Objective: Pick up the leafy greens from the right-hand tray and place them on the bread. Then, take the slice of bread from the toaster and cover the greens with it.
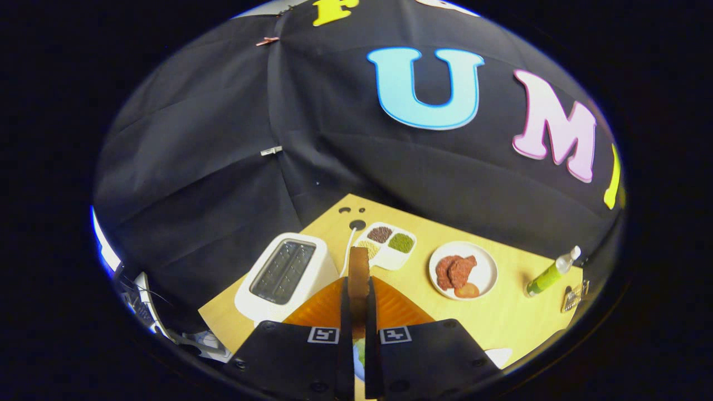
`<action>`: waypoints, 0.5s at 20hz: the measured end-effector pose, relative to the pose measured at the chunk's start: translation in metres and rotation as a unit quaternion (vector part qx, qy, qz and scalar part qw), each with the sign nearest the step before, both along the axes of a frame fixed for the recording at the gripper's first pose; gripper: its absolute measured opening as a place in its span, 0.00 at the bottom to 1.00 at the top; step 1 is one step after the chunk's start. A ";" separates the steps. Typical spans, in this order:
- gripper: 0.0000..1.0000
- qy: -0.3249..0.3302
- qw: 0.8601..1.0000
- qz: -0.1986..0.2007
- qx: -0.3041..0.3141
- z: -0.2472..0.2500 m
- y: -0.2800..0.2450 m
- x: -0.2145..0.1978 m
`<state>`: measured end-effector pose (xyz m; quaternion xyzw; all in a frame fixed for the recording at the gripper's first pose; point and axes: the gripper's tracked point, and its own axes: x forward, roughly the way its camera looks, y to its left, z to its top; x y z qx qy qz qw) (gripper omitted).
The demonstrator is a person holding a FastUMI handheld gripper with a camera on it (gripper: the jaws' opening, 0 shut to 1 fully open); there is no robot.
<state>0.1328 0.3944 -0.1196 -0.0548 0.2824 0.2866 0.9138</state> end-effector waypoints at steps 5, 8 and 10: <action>0.12 0.063 0.998 -0.011 0.001 -0.059 -0.039 -0.013; 0.12 0.108 0.994 -0.016 0.027 -0.091 -0.049 -0.023; 0.12 0.130 0.991 -0.022 0.038 -0.108 -0.058 -0.026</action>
